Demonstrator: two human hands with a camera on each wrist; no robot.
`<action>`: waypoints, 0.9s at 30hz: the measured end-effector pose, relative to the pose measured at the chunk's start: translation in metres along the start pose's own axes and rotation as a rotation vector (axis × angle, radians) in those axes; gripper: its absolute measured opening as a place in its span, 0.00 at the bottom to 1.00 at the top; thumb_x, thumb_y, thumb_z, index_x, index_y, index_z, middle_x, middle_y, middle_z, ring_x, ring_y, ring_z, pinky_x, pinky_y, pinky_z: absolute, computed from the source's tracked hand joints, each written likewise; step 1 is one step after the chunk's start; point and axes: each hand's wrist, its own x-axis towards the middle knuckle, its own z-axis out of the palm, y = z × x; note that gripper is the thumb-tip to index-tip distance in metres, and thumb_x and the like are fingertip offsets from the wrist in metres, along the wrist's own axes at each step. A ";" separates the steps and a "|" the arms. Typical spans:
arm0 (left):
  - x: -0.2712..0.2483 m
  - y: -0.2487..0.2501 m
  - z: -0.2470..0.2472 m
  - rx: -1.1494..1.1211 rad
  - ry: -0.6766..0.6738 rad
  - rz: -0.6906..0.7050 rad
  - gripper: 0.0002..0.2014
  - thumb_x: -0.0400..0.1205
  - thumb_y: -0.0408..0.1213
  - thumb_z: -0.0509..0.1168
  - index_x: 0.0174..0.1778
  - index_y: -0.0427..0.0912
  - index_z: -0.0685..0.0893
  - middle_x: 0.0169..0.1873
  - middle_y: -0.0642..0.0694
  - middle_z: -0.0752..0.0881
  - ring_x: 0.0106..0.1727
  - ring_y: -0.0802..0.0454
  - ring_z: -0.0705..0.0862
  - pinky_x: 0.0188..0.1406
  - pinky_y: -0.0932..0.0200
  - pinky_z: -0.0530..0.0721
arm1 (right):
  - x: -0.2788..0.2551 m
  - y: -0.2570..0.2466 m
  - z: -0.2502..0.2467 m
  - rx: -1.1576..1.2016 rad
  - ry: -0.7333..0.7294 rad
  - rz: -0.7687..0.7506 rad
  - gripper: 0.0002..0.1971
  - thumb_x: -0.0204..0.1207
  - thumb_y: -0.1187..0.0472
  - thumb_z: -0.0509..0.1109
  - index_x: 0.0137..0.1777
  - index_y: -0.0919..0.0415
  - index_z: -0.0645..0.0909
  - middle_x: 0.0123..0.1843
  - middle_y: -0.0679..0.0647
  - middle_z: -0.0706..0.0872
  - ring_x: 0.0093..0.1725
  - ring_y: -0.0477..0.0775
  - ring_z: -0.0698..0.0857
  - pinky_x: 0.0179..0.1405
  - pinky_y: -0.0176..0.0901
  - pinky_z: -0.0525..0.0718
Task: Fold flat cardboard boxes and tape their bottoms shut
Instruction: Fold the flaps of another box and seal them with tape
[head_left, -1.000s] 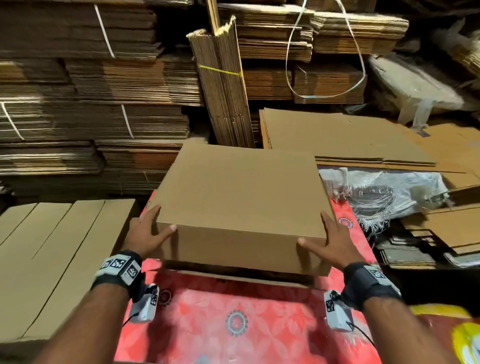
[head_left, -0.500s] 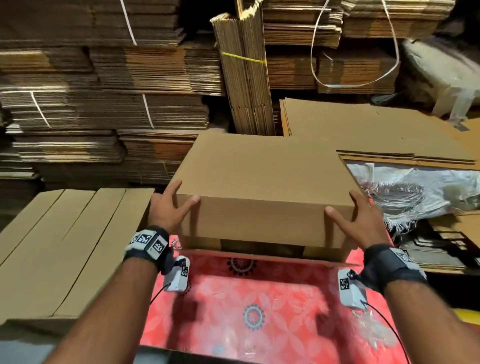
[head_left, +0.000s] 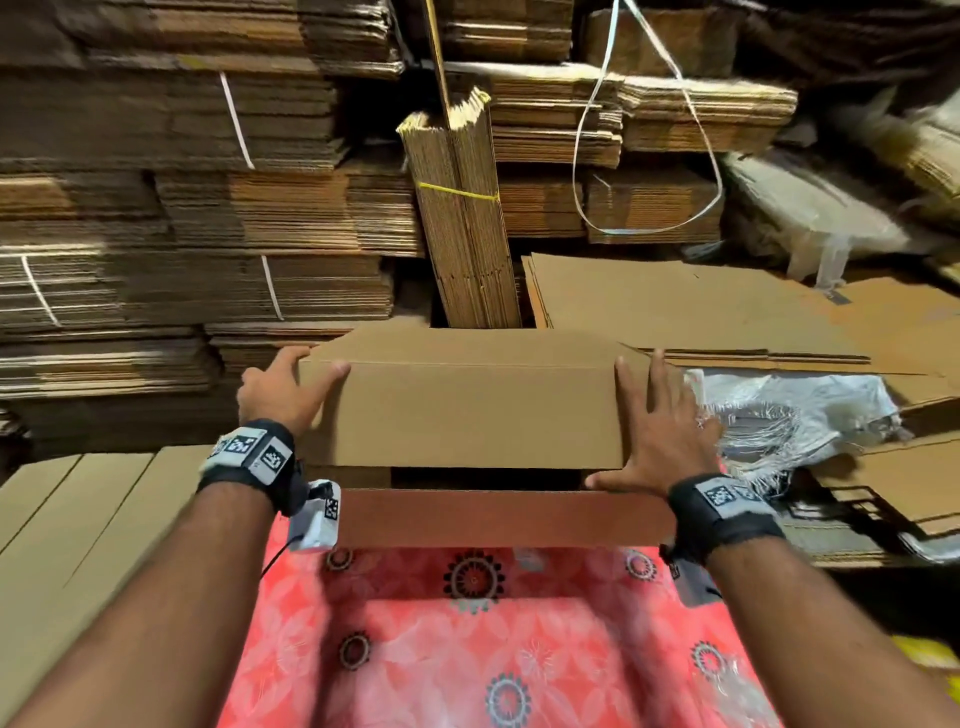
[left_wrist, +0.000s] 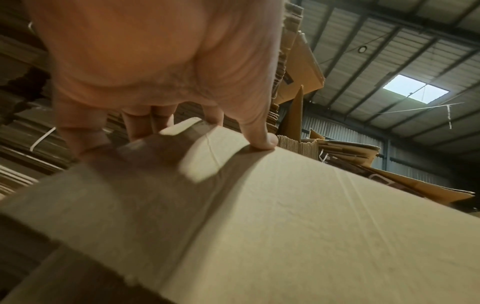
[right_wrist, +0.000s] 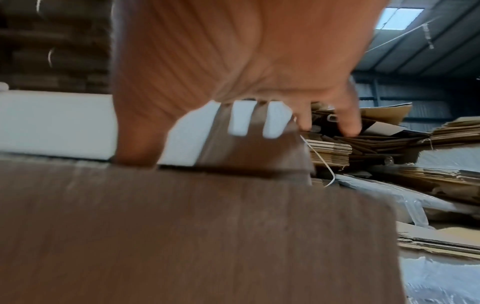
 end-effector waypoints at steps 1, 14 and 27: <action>0.001 0.001 0.002 -0.011 -0.004 -0.007 0.36 0.73 0.73 0.69 0.75 0.60 0.78 0.66 0.29 0.76 0.68 0.26 0.77 0.73 0.37 0.77 | 0.002 -0.004 0.005 -0.029 0.013 0.019 0.83 0.45 0.23 0.82 0.84 0.39 0.21 0.87 0.52 0.19 0.87 0.80 0.42 0.70 0.96 0.59; -0.030 0.001 -0.010 0.259 -0.064 0.274 0.47 0.70 0.82 0.60 0.84 0.62 0.64 0.86 0.38 0.56 0.86 0.37 0.57 0.78 0.26 0.57 | -0.015 -0.016 0.002 -0.153 0.021 -0.081 0.71 0.45 0.07 0.56 0.88 0.35 0.35 0.92 0.43 0.42 0.89 0.73 0.44 0.73 0.91 0.53; -0.112 -0.035 0.042 0.425 -0.414 0.943 0.39 0.75 0.80 0.52 0.72 0.59 0.81 0.68 0.60 0.85 0.68 0.54 0.83 0.59 0.45 0.81 | -0.039 0.002 0.000 0.022 -0.266 -0.164 0.57 0.40 0.03 0.53 0.66 0.33 0.84 0.62 0.41 0.91 0.61 0.53 0.88 0.61 0.52 0.85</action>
